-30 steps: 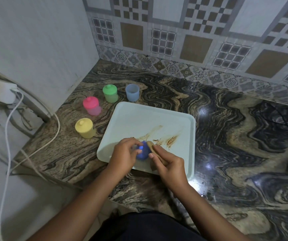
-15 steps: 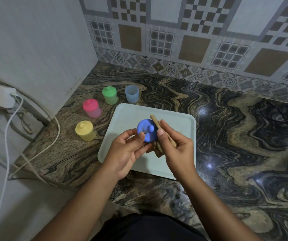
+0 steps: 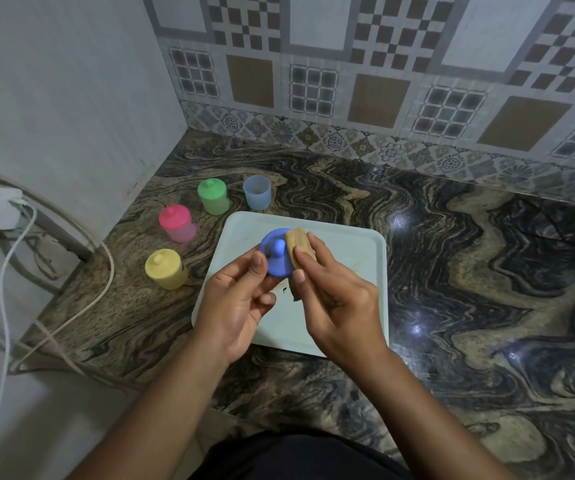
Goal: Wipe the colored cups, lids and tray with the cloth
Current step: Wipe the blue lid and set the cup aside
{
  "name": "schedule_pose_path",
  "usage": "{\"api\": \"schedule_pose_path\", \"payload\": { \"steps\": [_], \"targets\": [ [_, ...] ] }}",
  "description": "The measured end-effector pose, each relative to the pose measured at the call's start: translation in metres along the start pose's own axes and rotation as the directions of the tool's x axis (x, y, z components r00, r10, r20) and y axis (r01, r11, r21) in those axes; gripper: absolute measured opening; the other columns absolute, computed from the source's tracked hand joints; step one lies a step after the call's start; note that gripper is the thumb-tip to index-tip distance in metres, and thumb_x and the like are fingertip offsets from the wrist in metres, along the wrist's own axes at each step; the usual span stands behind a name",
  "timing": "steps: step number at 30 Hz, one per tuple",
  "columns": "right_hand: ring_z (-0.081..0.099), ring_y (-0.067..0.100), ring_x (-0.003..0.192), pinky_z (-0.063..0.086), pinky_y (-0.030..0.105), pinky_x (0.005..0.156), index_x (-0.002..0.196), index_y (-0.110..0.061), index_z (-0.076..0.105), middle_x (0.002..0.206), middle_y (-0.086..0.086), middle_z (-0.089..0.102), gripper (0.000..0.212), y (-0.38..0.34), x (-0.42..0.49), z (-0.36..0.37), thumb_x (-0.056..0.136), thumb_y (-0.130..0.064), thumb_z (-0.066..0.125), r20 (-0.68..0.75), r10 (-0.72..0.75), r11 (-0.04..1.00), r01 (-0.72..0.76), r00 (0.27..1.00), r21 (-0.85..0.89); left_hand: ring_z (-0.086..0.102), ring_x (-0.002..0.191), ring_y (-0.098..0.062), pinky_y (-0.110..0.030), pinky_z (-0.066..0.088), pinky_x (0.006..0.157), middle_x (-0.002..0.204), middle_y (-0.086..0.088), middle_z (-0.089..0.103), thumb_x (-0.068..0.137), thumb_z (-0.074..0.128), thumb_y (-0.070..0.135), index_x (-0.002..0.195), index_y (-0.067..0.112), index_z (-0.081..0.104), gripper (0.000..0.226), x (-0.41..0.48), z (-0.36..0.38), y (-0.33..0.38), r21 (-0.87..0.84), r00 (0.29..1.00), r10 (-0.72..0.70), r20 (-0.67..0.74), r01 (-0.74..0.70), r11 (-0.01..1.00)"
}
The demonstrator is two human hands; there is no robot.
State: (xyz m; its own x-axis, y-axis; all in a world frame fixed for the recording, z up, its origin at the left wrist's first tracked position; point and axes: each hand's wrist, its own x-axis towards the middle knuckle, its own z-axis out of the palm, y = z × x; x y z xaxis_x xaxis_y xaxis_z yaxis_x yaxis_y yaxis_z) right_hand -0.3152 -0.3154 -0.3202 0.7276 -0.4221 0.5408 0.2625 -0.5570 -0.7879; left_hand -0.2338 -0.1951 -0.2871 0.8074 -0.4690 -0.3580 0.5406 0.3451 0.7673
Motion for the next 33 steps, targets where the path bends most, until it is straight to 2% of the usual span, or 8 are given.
{"api": "schedule_pose_path", "payload": {
  "steps": [4, 11, 16, 20, 25, 29, 31, 33],
  "targets": [
    [0.055, 0.011, 0.134, 0.051, 0.029, 0.104, 0.124, -0.001, 0.069, 0.131, 0.009, 0.067, 0.030, -0.002, 0.013, -0.004, 0.096, -0.007, 0.062, 0.014, 0.128, 0.988, -0.129, 0.992, 0.090, 0.068, 0.075, -0.008, -0.016, 0.044, 0.052, 0.095, 0.000, 0.076, 0.084, 0.061, 0.028, 0.110, 0.013, 0.071, 0.032, -0.004, 0.005, -0.004, 0.127, 0.999, 0.050, 0.008, -0.050, 0.991],
    [0.050, 0.011, 0.139, 0.046, 0.043, 0.111, 0.134, -0.010, 0.064, 0.140, -0.005, 0.062, 0.034, -0.005, 0.020, -0.006, 0.101, -0.015, 0.057, 0.115, 0.299, 0.914, -0.319, 0.947, 0.252, 0.064, 0.120, -0.024, -0.033, 0.056, 0.091, 0.131, -0.007, 0.066, 0.095, 0.055, 0.001, 0.143, 0.009, 0.047, 0.049, -0.013, 0.015, -0.008, 0.279, 0.961, 0.213, 0.179, -0.257, 0.925],
    [0.041, 0.013, 0.145, 0.054, 0.053, 0.100, 0.138, -0.008, 0.060, 0.145, 0.001, 0.058, 0.041, -0.007, 0.012, -0.002, 0.100, -0.023, 0.054, 0.104, 0.207, 0.952, -0.224, 0.973, 0.209, 0.071, 0.105, -0.019, -0.033, 0.059, 0.081, 0.118, -0.003, 0.073, 0.094, 0.055, 0.001, 0.147, 0.011, 0.039, 0.057, -0.008, 0.014, -0.004, 0.218, 0.965, 0.262, -0.009, -0.254, 0.942],
    [0.045, 0.013, 0.142, 0.054, 0.039, 0.102, 0.133, 0.000, 0.062, 0.142, 0.018, 0.058, 0.037, -0.007, 0.011, 0.000, 0.100, -0.015, 0.054, 0.061, 0.053, 0.996, -0.056, 0.997, 0.062, 0.072, 0.090, -0.014, -0.026, 0.057, 0.066, 0.109, -0.005, 0.076, 0.093, 0.056, 0.004, 0.137, 0.016, 0.053, 0.045, -0.009, 0.011, 0.002, 0.212, 0.966, 0.259, 0.000, -0.253, 0.944],
    [0.049, 0.004, 0.138, 0.043, 0.022, 0.110, 0.132, -0.010, 0.066, 0.135, -0.001, 0.065, 0.033, -0.010, 0.031, -0.012, 0.102, -0.013, 0.052, 0.150, 0.269, 0.944, -0.291, 0.951, 0.153, 0.066, 0.077, -0.015, -0.024, 0.052, 0.058, 0.100, -0.007, 0.076, 0.093, 0.056, 0.006, 0.131, 0.016, 0.059, 0.039, -0.014, 0.009, 0.000, 0.240, 0.982, 0.187, 0.036, -0.191, 0.952],
    [0.058, 0.005, 0.101, 0.044, 0.024, 0.085, 0.134, -0.025, 0.066, 0.131, -0.009, 0.069, 0.035, -0.011, 0.034, -0.009, 0.104, -0.026, 0.049, 0.261, 0.387, 0.862, -0.447, 0.885, 0.238, 0.072, 0.102, -0.025, -0.035, 0.059, 0.075, 0.117, -0.010, 0.072, 0.090, 0.056, 0.019, 0.134, 0.012, 0.056, 0.044, -0.017, 0.015, -0.004, 0.186, 0.975, 0.223, 0.010, -0.221, 0.957],
    [0.055, 0.002, 0.088, 0.044, 0.022, 0.078, 0.132, -0.026, 0.067, 0.122, 0.003, 0.074, 0.032, -0.015, 0.035, -0.006, 0.104, -0.026, 0.050, 0.246, 0.409, 0.840, -0.468, 0.879, 0.274, 0.070, 0.108, -0.024, -0.040, 0.060, 0.082, 0.121, -0.005, 0.071, 0.084, 0.061, 0.016, 0.138, 0.015, 0.049, 0.056, -0.019, 0.019, -0.004, 0.197, 0.968, 0.247, 0.042, -0.251, 0.948],
    [0.068, 0.021, 0.077, 0.048, 0.026, 0.070, 0.127, -0.027, 0.069, 0.108, 0.021, 0.073, 0.029, -0.019, 0.039, -0.008, 0.106, -0.018, 0.052, 0.185, 0.448, 0.800, -0.485, 0.875, 0.354, 0.070, 0.108, -0.024, -0.042, 0.059, 0.084, 0.121, -0.006, 0.071, 0.080, 0.063, 0.012, 0.141, 0.020, 0.043, 0.065, -0.019, 0.020, -0.003, 0.212, 0.967, 0.250, 0.052, -0.256, 0.943]
  ]
}}
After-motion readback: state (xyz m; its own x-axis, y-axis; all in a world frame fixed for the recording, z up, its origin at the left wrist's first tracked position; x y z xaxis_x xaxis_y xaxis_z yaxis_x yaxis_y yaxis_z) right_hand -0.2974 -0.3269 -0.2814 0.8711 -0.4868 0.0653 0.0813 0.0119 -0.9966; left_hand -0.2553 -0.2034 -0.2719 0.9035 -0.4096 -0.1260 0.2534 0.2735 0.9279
